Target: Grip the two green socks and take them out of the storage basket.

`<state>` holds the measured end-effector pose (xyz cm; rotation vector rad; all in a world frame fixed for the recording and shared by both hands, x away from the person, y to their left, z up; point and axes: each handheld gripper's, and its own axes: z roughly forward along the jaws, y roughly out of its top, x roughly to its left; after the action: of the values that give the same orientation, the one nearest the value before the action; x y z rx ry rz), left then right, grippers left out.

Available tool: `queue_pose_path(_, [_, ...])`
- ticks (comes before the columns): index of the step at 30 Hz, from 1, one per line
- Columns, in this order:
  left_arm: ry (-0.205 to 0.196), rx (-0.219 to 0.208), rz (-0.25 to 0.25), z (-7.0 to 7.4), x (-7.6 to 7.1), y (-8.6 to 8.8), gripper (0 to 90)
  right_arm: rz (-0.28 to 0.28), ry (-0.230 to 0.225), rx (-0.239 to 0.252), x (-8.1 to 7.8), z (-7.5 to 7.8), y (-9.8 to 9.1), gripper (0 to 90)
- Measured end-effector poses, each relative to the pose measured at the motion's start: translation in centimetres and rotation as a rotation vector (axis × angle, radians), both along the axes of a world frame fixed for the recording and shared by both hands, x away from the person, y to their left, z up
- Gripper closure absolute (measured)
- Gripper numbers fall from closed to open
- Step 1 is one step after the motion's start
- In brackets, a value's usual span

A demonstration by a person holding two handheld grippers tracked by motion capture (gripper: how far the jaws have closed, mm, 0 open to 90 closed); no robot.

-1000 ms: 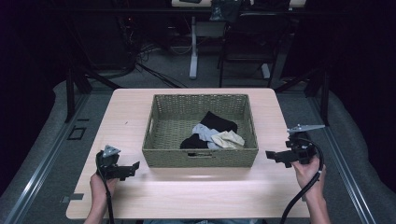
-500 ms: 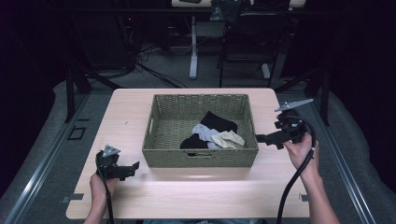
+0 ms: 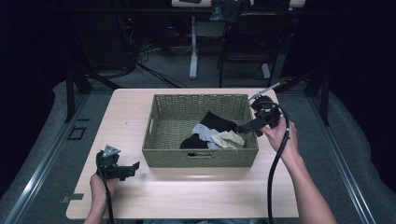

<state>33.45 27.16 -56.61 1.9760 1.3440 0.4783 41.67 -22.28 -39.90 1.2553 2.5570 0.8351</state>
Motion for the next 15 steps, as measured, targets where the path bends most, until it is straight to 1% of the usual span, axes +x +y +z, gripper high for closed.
queue_pose_path(1, [0.0, -0.001, -0.001, 0.0, 0.0, 0.0, 0.6, 0.009, 0.015, -0.013, 0.5, -0.2, 0.7, 0.3])
queue_pose_path(2, [0.0, -0.001, -0.001, 0.0, 0.0, 0.0, 0.6, 0.009, 0.015, -0.013, 0.5, -0.2, 0.7, 0.3])
queue_pose_path(3, [0.001, 0.001, -0.003, 0.0, 0.0, 0.0, 0.6, 0.013, 0.019, -0.018, 0.8, -0.4, 1.1, 0.3])
queue_pose_path(4, [0.0, 0.0, -0.003, 0.0, 0.0, 0.0, 0.6, 0.024, 0.03, -0.039, 1.2, -0.6, 1.7, 0.5])
queue_pose_path(5, [0.001, 0.0, -0.003, 0.0, 0.0, 0.0, 0.6, 0.03, 0.037, -0.047, 1.5, -0.9, 2.1, 0.6])
queue_pose_path(6, [0.0, 0.001, -0.003, 0.0, 0.0, 0.0, 0.6, 0.029, 0.045, -0.042, 1.7, -1.1, 2.4, 0.7])
queue_pose_path(8, [0.001, 0.0, -0.003, 0.0, 0.0, 0.0, 0.6, 0.04, 0.06, -0.055, 2.1, -1.5, 3.0, 1.1])
queue_pose_path(9, [-0.005, 0.0, 0.001, 0.0, 0.0, 0.0, 0.6, 0.047, 0.072, -0.074, 2.6, -2.0, 3.6, 1.2])
queue_pose_path(11, [0.001, 0.001, -0.003, 0.0, 0.0, 0.0, 0.6, 0.054, 0.085, -0.085, 3.0, -2.5, 4.1, 1.5])
queue_pose_path(12, [0.001, 0.0, -0.004, 0.0, 0.0, 0.0, 0.6, 0.054, 0.085, -0.085, 3.0, -2.5, 4.1, 1.5])
queue_pose_path(13, [0.001, 0.001, -0.004, 0.0, 0.0, 0.0, 0.6, 0.056, 0.097, -0.095, 3.5, -3.1, 4.6, 2.0])
queue_pose_path(14, [-0.005, 0.0, -0.002, -0.1, 0.0, -0.1, 0.6, 0.056, 0.097, -0.095, 3.5, -3.1, 4.6, 2.0])
queue_pose_path(15, [-0.004, 0.0, -0.002, -0.1, 0.0, -0.1, 0.6, 0.06, 0.107, -0.1, 3.7, -3.4, 4.8, 2.2])
